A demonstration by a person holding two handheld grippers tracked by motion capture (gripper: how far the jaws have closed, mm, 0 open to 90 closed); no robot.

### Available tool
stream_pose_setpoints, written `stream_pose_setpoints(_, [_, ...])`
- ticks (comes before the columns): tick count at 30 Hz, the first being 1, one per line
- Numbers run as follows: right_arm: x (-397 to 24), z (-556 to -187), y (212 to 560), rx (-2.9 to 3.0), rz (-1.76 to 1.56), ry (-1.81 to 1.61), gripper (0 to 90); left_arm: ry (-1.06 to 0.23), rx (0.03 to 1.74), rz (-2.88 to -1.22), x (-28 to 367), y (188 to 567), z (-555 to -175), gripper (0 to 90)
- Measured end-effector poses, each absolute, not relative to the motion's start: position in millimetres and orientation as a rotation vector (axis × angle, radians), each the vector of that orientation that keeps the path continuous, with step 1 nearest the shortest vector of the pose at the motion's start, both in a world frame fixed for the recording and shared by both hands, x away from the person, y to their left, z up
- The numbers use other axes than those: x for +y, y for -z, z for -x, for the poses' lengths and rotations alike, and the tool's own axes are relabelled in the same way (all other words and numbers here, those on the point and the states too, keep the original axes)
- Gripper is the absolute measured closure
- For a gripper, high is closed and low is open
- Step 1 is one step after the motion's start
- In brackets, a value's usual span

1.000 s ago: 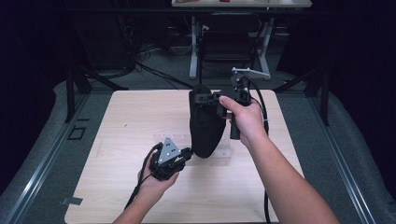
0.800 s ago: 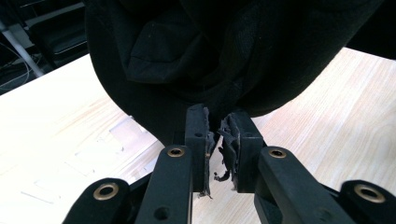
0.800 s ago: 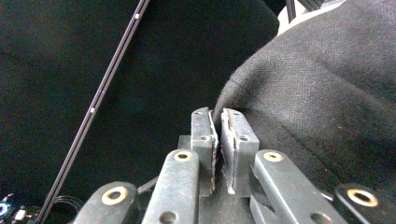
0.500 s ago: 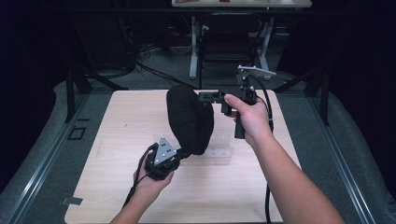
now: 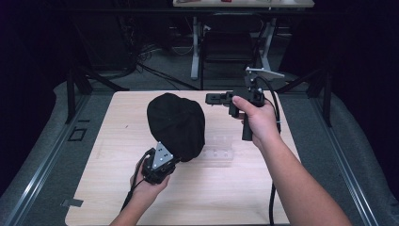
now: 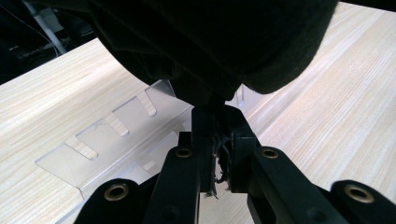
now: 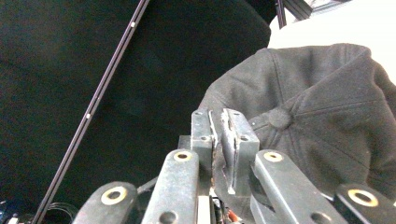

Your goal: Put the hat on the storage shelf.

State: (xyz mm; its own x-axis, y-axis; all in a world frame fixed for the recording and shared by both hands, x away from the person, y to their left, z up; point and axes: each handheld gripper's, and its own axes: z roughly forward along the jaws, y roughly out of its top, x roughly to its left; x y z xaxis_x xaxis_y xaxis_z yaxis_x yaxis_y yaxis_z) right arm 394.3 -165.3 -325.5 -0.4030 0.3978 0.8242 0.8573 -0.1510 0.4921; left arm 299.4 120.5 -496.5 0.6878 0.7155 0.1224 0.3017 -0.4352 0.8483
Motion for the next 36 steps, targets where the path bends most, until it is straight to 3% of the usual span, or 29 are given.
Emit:
stream_pose_setpoints(27, [-197.0,-378.3,324.5,-1.843,1.524,1.596,76.6,-0.550,0.832,-1.997,137.1,508.7,-296.1,82.6])
stream_pose_setpoints(31, [-202.9,-375.0,325.8,-1.865,1.550,1.601,75.8,-0.529,0.852,-1.975,141.5,507.4,-295.0,77.6])
stream_pose_setpoints(36, [-212.4,-370.6,327.7,-1.890,1.576,1.608,74.9,-0.513,0.869,-1.950,151.4,506.7,-293.6,64.6])
